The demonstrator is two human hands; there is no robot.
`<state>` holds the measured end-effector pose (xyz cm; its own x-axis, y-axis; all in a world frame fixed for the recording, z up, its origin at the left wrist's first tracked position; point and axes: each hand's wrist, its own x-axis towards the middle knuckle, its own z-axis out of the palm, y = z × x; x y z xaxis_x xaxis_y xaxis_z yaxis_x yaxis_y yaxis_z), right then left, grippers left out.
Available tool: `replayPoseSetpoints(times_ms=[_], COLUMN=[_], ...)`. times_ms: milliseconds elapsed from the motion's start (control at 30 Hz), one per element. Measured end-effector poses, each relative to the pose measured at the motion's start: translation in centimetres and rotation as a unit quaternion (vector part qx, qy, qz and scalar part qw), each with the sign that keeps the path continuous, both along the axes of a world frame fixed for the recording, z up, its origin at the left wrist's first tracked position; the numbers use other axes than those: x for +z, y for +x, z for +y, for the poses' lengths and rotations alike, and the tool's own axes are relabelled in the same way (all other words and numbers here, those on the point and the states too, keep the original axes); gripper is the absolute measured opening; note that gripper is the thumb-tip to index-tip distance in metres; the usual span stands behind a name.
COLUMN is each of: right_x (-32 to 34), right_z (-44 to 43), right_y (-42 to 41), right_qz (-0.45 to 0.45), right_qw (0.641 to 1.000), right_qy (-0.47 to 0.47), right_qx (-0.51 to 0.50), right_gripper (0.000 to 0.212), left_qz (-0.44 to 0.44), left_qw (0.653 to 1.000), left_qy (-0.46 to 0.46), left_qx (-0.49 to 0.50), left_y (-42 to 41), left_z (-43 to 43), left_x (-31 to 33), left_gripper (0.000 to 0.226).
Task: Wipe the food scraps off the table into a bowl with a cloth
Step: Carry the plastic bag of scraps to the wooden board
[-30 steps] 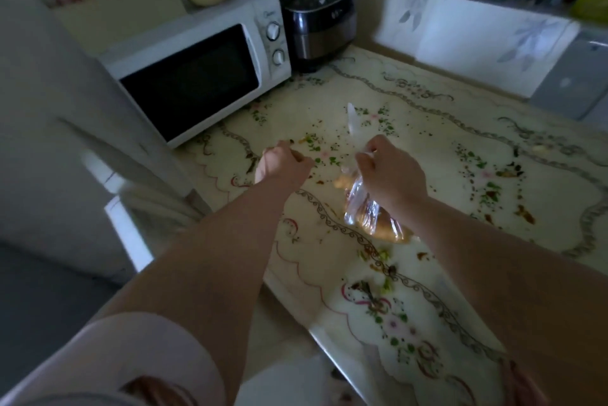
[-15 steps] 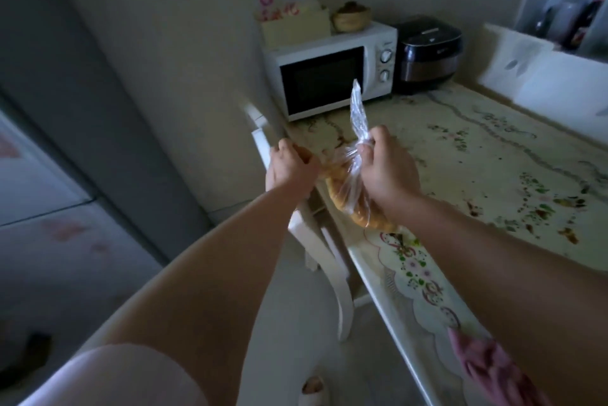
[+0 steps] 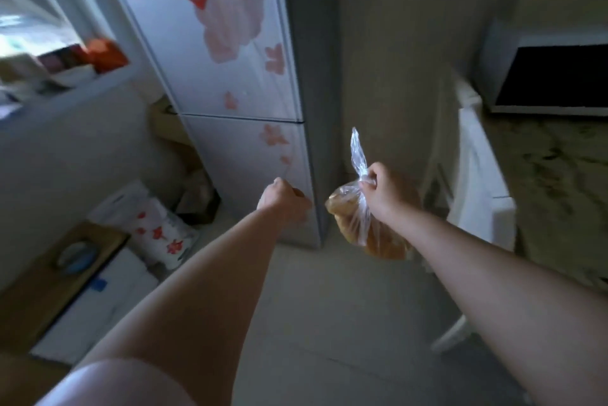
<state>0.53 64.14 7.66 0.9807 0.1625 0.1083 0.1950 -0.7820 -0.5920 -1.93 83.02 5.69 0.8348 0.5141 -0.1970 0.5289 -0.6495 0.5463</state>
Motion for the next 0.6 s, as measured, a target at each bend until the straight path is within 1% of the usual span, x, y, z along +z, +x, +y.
replayPoseSetpoints(times_ms=[67,100,167,267,367,433,500,600], right_x=[-1.1,-1.5,-2.2,-3.4,-4.6,-5.3,-5.7,-6.4], right_z=[5.1,7.0,11.7,19.4,26.2,31.0,35.7,42.5], right_y=[-0.6,-1.0,-1.9,-3.6,-5.3,-6.4,-7.9,-10.0], right_qz=[0.021,0.031,0.039,0.065,0.081,0.095,0.121,0.135], right_qw=[0.999,0.998,0.995,0.988,0.981,0.975,0.968,0.960], right_qy=[-0.013,-0.014,-0.016,-0.038,-0.078,-0.087,-0.081,-0.066], right_qx=[0.038,0.055,0.089,0.136,0.161,0.178,0.204,0.237], right_gripper=[0.012,0.009,0.012,0.014,0.016,0.021,0.024,0.022], left_qz=[-0.012,-0.016,-0.006,0.038,0.080,0.100,0.109,0.102], left_qw=[0.999,0.999,0.997,0.995,0.989,0.984,0.977,0.962], left_qy=[-0.006,-0.003,0.006,-0.001,-0.011,-0.027,-0.040,-0.067], left_qx=[0.040,0.051,0.073,0.093,0.122,0.146,0.178,0.243], left_y=[-2.5,-3.5,-6.0,-10.0,-13.5,-16.0,-18.6,-22.1], left_z=[4.7,6.5,10.9,17.8,24.4,28.8,33.2,38.6], left_x=[-0.7,-0.9,-1.7,-2.6,-3.6,-4.1,-4.7,-5.2], left_gripper=[0.068,0.066,0.054,0.045,0.033,0.035,0.042,0.050])
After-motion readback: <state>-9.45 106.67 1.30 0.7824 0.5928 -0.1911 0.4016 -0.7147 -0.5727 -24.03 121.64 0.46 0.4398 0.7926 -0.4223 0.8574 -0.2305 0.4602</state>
